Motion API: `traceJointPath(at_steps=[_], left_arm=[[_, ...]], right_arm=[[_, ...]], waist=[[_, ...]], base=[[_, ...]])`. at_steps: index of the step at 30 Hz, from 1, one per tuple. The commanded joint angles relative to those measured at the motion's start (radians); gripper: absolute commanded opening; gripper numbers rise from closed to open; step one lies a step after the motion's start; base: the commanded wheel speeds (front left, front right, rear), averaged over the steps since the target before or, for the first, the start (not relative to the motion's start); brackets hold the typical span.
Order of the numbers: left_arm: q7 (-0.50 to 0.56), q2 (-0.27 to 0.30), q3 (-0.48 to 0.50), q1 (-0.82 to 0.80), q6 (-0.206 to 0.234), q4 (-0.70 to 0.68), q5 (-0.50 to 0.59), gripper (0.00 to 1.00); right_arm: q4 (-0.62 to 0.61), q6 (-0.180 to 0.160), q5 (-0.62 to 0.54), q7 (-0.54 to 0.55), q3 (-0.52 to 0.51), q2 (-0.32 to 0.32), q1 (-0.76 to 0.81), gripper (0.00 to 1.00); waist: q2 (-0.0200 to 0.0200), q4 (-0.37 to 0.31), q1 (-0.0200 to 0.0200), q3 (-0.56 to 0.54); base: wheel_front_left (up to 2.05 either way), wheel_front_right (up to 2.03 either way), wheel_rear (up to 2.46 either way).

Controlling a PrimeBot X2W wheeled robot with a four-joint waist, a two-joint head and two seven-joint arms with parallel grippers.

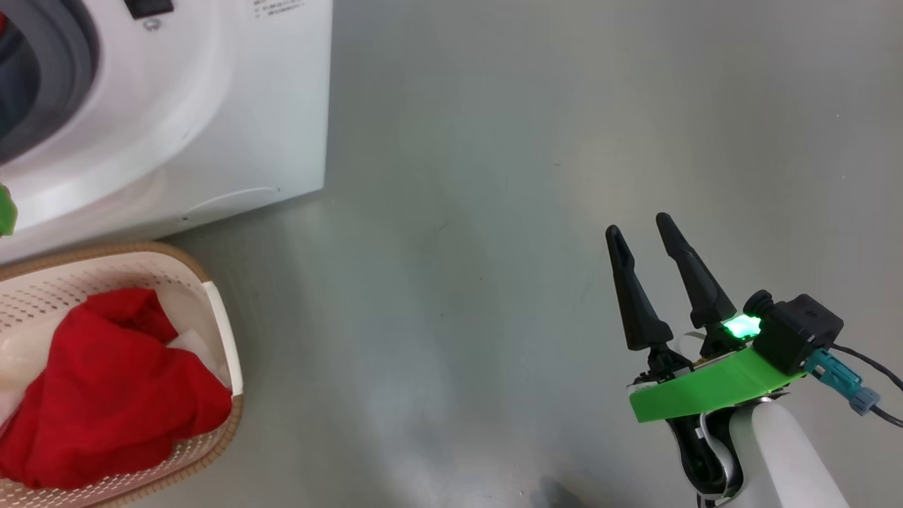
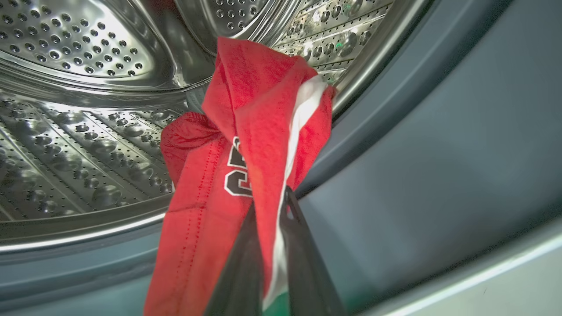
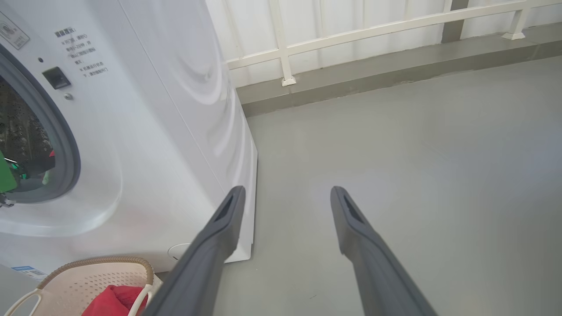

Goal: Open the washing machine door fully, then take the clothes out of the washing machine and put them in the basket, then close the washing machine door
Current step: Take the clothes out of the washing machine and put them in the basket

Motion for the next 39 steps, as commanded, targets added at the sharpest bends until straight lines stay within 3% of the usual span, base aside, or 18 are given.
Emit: traceJointPath(at_steps=[1,12,25,32,39], left_arm=[[-0.019,0.041,0.014,-0.017,-0.002,0.000,-0.019,0.00],[-0.084,0.033,0.037,0.027,-0.002,-0.019,-0.074,0.00],[-0.085,-0.009,0.499,0.263,0.020,-0.319,0.137,0.00],[-0.085,-0.081,0.771,0.425,0.012,-0.571,0.262,0.00],[-0.085,-0.161,0.932,0.527,0.003,-0.826,0.351,0.00]], right_arm=[[-0.020,0.002,0.010,-0.005,0.015,0.001,0.010,1.00],[0.000,0.002,-0.018,-0.005,-0.013,0.001,0.037,1.00],[0.004,0.002,-0.050,-0.005,-0.042,0.001,0.078,1.00],[0.005,0.002,-0.061,-0.005,-0.051,0.001,0.083,1.00],[0.005,0.002,-0.067,-0.005,-0.052,0.001,0.082,1.00]], waist=[[0.0000,0.005,0.0000,-0.015],[0.0000,0.061,0.0000,-0.115],[0.0000,0.142,0.0000,-0.196],[0.0000,0.172,0.0000,-0.206],[0.0000,0.188,0.0000,-0.200]], base=[[0.00,0.00,0.00],[0.00,0.00,0.00],[0.00,0.00,0.00],[0.00,0.00,0.00],[0.00,0.00,0.00]])
